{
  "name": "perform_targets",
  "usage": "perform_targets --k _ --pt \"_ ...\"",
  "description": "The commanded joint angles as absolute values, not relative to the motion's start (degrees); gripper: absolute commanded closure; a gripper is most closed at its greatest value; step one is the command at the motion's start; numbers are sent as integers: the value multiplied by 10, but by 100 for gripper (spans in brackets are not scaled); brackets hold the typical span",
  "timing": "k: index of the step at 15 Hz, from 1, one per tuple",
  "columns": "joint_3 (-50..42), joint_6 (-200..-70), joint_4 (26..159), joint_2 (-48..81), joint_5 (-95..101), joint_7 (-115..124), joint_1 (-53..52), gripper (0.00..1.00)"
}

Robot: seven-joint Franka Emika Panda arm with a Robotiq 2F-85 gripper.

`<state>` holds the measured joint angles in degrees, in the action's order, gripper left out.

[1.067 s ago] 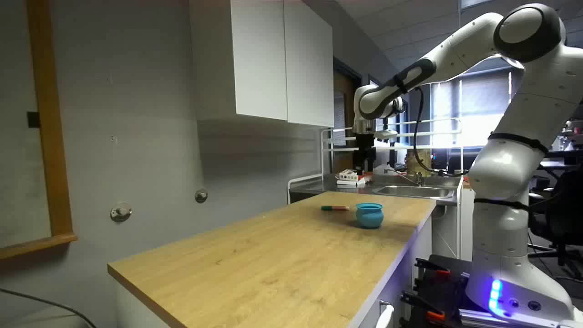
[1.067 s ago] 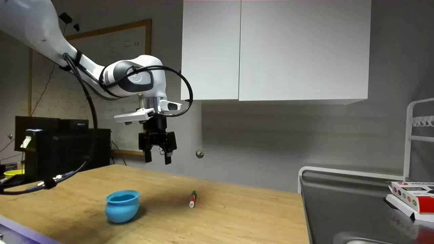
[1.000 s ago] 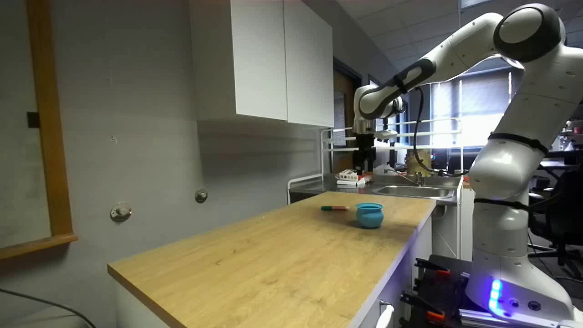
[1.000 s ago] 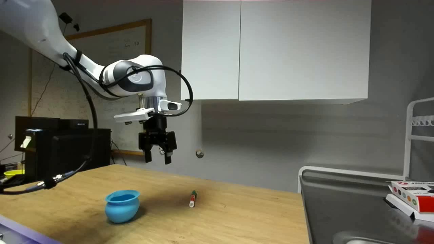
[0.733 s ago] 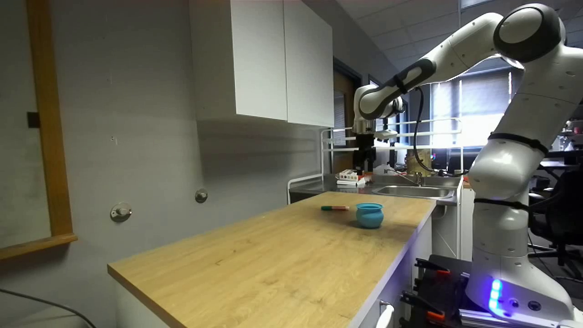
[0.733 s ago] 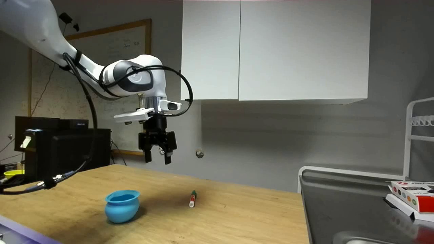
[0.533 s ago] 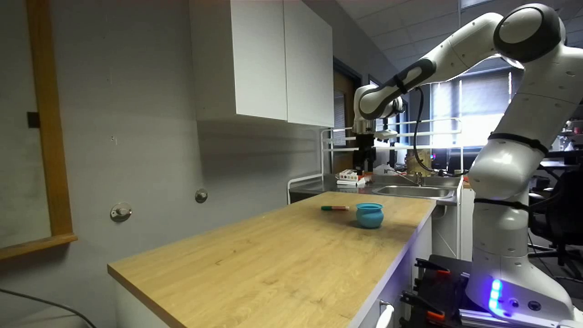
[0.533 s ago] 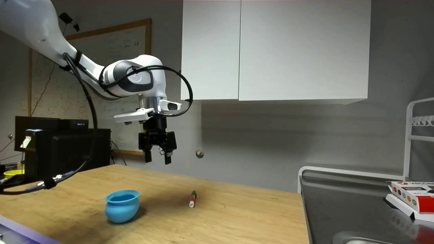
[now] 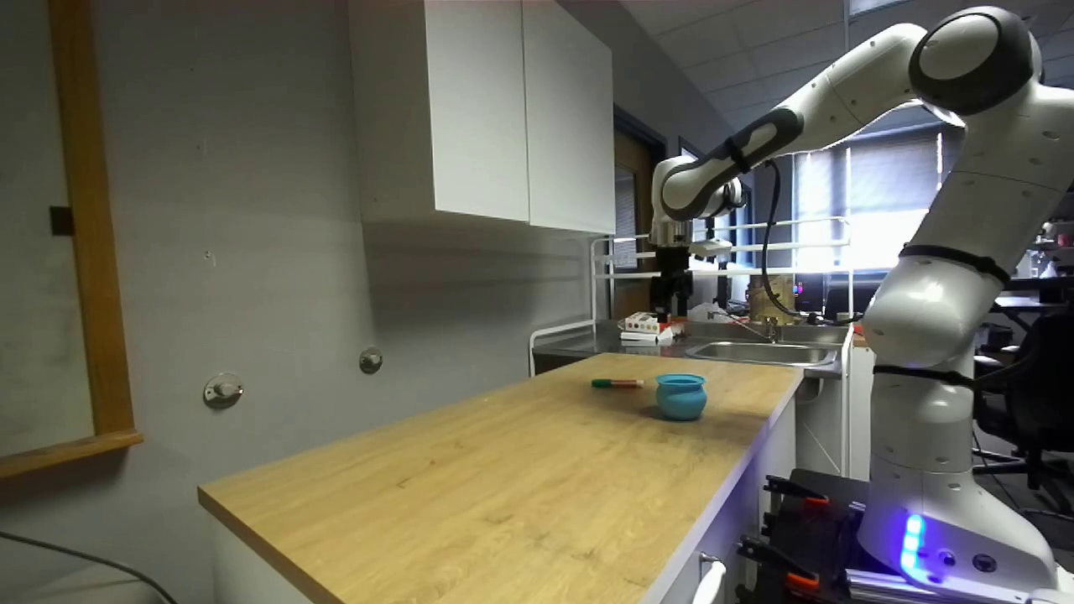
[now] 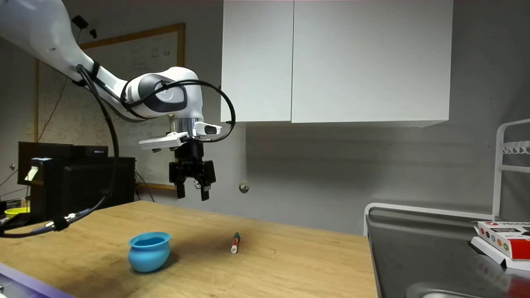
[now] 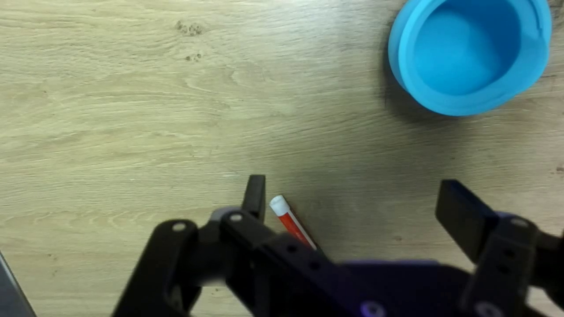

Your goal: Put the marker in the blue object

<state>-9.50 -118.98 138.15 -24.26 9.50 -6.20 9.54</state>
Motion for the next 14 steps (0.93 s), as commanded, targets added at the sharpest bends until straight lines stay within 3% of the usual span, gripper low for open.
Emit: perform_targets --k 1,14 --pt "-93 -1192 1368 -228 99 -59 96 0" --pt "-96 -1239 1200 -16 67 -239 55 0"
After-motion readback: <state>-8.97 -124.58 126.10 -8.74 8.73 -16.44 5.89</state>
